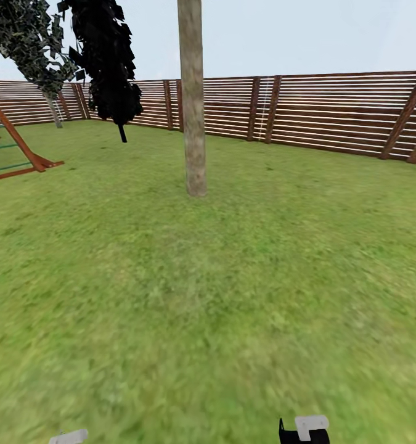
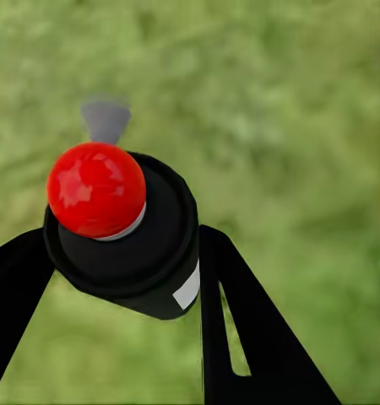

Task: In the garden, pick up the pesticide atomizer on the floor and spray pesticide onto both trees until each tree trunk is fully covered.

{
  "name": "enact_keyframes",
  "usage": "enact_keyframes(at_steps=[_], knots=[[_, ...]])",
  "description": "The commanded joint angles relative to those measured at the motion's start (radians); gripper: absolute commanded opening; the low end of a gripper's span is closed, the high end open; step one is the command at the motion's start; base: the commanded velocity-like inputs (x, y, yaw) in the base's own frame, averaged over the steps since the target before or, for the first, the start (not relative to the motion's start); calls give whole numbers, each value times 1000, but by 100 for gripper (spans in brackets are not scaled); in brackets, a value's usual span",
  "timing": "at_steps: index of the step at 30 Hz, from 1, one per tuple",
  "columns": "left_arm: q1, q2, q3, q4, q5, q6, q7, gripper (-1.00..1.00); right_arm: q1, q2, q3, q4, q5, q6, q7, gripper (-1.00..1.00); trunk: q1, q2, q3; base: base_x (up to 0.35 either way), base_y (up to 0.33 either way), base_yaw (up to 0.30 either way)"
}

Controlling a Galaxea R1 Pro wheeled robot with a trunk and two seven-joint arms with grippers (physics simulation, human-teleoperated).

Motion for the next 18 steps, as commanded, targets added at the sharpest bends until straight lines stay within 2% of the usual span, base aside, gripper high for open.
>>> enact_keyframes(at_steps=[1,18], knots=[[-1,0,-1,1,6,-3,0,-100,0,0,-6,1,11,-1,-6,100,0,0,-1,338,0,0],[-1,0,-1,1,6,-3,0,-100,0,0,-6,0,11,-1,-6,100,0,0,-1,338,0,0]])
